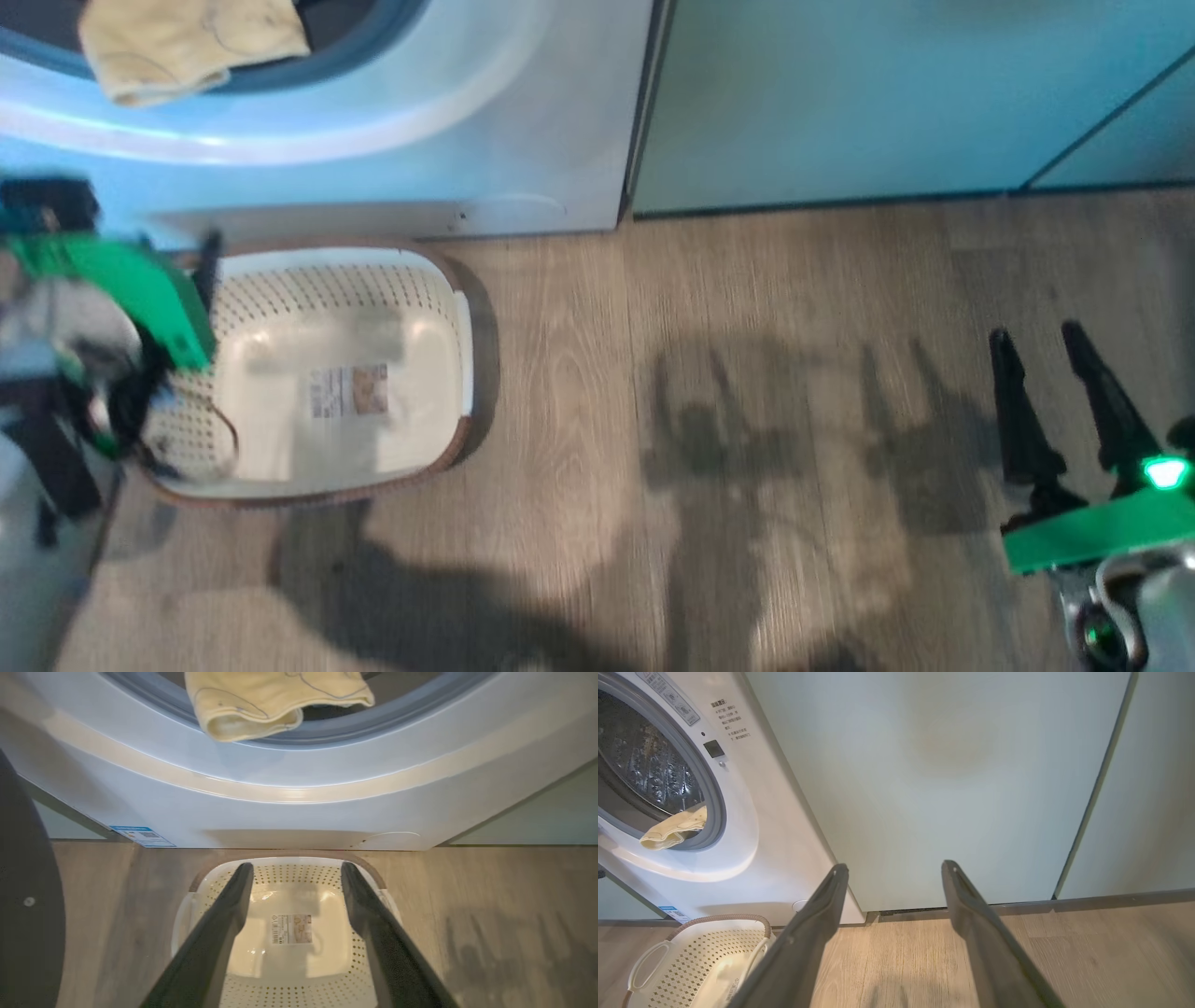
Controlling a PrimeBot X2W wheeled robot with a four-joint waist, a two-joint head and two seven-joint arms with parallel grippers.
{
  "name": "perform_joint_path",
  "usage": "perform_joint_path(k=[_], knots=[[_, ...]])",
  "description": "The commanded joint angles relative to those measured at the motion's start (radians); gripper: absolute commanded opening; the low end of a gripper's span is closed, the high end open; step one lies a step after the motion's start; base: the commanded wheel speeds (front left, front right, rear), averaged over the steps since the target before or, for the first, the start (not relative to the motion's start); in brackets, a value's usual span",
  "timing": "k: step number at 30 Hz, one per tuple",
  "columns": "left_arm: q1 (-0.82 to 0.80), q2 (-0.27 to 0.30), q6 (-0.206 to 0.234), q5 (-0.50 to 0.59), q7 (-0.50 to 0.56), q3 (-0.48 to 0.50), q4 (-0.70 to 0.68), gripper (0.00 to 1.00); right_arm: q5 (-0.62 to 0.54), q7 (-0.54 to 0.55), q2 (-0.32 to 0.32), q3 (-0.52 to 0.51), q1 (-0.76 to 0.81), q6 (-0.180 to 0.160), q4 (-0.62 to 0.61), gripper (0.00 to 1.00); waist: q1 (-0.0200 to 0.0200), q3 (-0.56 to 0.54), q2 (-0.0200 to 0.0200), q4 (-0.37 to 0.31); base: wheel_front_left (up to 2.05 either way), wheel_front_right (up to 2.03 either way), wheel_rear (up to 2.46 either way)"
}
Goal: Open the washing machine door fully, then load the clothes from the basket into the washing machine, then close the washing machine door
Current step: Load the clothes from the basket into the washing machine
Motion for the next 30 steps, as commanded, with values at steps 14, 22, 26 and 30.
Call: perform_joint_path(k=[14,22,26,30], knots=[[-0.517,0.109,-0.015,0.086,0.179,-0.044,0.123,1.00,0.005,-0.007,0.006,0.039,-0.116,0.000,-0.034,1.00,-0.0002,0.210,0.0000,-0.060,0.00,0.00,0.00],[-0.705,0.093,-0.030,0.121,0.211,-0.090,0.223,1.00,0.008,-0.007,0.015,0.044,-0.149,0.000,-0.034,1.00,-0.0002,0.280,0.0000,-0.083,0.00,0.00,0.00],[-0.774,0.090,-0.034,0.146,0.218,-0.116,0.277,1.00,0.009,-0.007,0.018,0.049,-0.164,0.000,-0.034,1.00,-0.0002,0.309,0.0000,-0.093,0.00,0.00,0.00],[-0.827,0.086,-0.042,0.165,0.226,-0.139,0.340,1.00,0.010,-0.007,0.021,0.055,-0.176,0.000,-0.034,1.00,-0.0002,0.333,0.0000,-0.101,0.00,0.00,0.00]])
